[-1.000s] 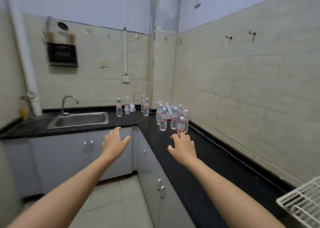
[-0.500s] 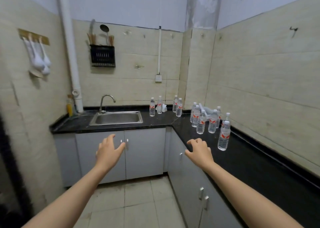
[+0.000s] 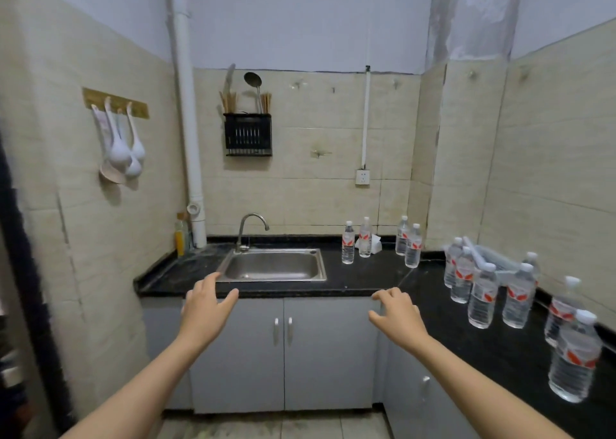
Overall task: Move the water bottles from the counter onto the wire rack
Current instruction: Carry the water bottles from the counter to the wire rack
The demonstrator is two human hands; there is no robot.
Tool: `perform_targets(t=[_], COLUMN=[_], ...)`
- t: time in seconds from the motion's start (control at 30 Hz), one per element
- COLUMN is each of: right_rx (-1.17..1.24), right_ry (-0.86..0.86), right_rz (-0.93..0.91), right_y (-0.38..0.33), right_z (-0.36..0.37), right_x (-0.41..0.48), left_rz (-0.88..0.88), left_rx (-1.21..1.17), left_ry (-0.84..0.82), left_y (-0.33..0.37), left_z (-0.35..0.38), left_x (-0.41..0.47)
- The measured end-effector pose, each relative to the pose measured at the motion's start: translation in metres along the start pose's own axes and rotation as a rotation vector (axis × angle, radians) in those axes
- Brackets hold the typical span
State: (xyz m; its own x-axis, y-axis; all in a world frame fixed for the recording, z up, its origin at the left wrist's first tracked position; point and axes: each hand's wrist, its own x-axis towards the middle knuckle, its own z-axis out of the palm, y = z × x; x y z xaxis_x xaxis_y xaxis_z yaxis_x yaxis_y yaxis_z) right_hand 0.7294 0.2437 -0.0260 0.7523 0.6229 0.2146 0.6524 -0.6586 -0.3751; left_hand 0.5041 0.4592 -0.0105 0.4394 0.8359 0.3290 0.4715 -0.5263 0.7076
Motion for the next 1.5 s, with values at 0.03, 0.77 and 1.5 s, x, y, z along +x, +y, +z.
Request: perform_targets(t=[0.03, 0.77, 1.5], right_rx=[0.003, -0.152, -0.126], right_ry=[-0.021, -0.097, -0.179], right_rz=[0.001, 0.213, 0.311], right_y=[-0.001, -0.03, 0.205], right_z=[0.01, 0.143, 0.168], right_x=[0.016, 0.292, 0.512], left_rz=[-0.015, 0.06, 0.278], left_rx=[0.004, -0.053, 0.172], left_ry=[-0.006, -0.338, -0.559], left_y=[-0.005, -0.087, 0.064], left_z=[0.009, 0.2, 0.547], left_x=[0.012, 0.343, 0.441])
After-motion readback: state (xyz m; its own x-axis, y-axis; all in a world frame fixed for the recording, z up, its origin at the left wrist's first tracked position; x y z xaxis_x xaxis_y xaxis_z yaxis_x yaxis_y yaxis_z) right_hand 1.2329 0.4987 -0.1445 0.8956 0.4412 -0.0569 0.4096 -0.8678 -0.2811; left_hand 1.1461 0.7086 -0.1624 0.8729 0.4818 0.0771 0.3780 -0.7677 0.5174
